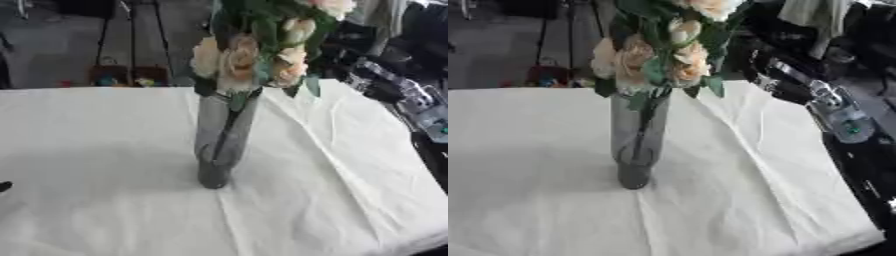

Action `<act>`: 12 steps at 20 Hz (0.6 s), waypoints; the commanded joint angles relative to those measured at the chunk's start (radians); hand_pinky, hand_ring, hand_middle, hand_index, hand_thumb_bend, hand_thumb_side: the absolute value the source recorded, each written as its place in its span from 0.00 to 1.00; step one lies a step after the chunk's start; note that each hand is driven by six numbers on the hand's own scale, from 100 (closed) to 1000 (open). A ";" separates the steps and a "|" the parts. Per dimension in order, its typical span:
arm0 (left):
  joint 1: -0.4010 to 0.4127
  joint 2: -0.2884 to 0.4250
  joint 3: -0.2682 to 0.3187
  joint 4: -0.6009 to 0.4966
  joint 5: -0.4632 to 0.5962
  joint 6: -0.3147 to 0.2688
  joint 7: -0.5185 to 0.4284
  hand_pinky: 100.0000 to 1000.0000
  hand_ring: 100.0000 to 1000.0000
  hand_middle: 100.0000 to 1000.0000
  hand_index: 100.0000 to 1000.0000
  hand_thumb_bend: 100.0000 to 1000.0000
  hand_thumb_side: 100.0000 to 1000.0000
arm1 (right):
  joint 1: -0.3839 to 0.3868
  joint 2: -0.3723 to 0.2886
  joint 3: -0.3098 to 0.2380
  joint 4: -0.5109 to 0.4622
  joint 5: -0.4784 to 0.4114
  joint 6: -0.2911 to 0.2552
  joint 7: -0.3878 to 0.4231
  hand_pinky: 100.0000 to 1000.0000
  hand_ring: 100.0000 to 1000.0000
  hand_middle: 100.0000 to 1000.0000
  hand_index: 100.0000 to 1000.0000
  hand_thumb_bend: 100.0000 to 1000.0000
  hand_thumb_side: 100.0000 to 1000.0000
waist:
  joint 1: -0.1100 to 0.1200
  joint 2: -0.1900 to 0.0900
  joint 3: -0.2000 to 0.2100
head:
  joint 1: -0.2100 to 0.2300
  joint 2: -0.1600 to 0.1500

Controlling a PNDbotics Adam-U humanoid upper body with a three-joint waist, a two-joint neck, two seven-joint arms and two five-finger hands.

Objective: Arrange flowers into the vase.

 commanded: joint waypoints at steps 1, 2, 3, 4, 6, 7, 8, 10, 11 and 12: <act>-0.014 0.007 0.010 -0.026 -0.004 -0.001 0.008 0.70 0.96 0.65 0.79 0.90 0.74 | 0.003 -0.050 -0.050 0.010 -0.024 -0.330 0.328 0.98 1.00 1.00 1.00 0.03 0.73 | 0.006 -0.015 -0.003 | 0.003 -0.012; -0.014 0.006 0.011 -0.027 -0.004 -0.001 0.009 0.70 0.96 0.65 0.79 0.90 0.74 | 0.010 -0.051 -0.064 0.016 -0.028 -0.330 0.328 0.97 1.00 1.00 1.00 0.02 0.72 | 0.007 -0.016 -0.004 | 0.003 -0.012; -0.014 0.006 0.012 -0.027 -0.004 -0.001 0.011 0.70 0.96 0.65 0.79 0.90 0.74 | 0.017 -0.051 -0.077 0.023 -0.032 -0.330 0.328 0.96 1.00 1.00 1.00 0.02 0.71 | 0.008 -0.017 -0.004 | 0.004 -0.013; -0.014 0.006 0.013 -0.028 -0.004 -0.001 0.012 0.70 0.96 0.65 0.79 0.90 0.74 | 0.023 -0.052 -0.090 0.030 -0.035 -0.330 0.328 0.95 1.00 1.00 1.00 0.01 0.69 | 0.009 -0.018 -0.004 | 0.004 -0.013; -0.014 0.005 0.015 -0.028 -0.005 -0.002 0.015 0.70 0.95 0.65 0.79 0.90 0.74 | 0.037 -0.053 -0.119 0.046 -0.043 -0.330 0.328 0.93 1.00 1.00 1.00 0.00 0.65 | 0.010 -0.020 -0.005 | 0.006 -0.014; -0.015 0.005 0.016 -0.028 -0.005 -0.002 0.016 0.70 0.95 0.65 0.79 0.90 0.75 | 0.044 -0.053 -0.133 0.054 -0.047 -0.330 0.328 0.92 1.00 0.99 1.00 0.00 0.64 | 0.011 -0.021 -0.005 | 0.006 -0.014; -0.015 0.004 0.017 -0.029 -0.005 -0.002 0.018 0.70 0.95 0.65 0.79 0.90 0.75 | 0.053 -0.052 -0.152 0.065 -0.052 -0.330 0.328 0.90 0.99 0.99 1.00 0.00 0.63 | 0.013 -0.022 -0.005 | 0.008 -0.015; -0.017 0.004 0.020 -0.030 -0.005 -0.002 0.021 0.70 0.95 0.65 0.79 0.90 0.75 | 0.070 -0.050 -0.190 0.088 -0.062 -0.330 0.328 0.88 0.98 0.98 1.00 0.00 0.59 | 0.015 -0.024 -0.007 | 0.011 -0.016; -0.018 0.003 0.021 -0.031 -0.006 -0.002 0.023 0.70 0.95 0.65 0.79 0.90 0.75 | 0.079 -0.049 -0.209 0.096 -0.066 -0.330 0.328 0.86 0.98 0.98 1.00 0.00 0.61 | 0.017 -0.026 -0.008 | 0.012 -0.017; -0.019 0.003 0.023 -0.032 -0.006 -0.002 0.025 0.70 0.95 0.65 0.79 0.90 0.75 | 0.088 -0.047 -0.230 0.105 -0.071 -0.330 0.328 0.85 0.98 0.98 1.00 0.00 0.58 | 0.018 -0.027 -0.008 | 0.014 -0.018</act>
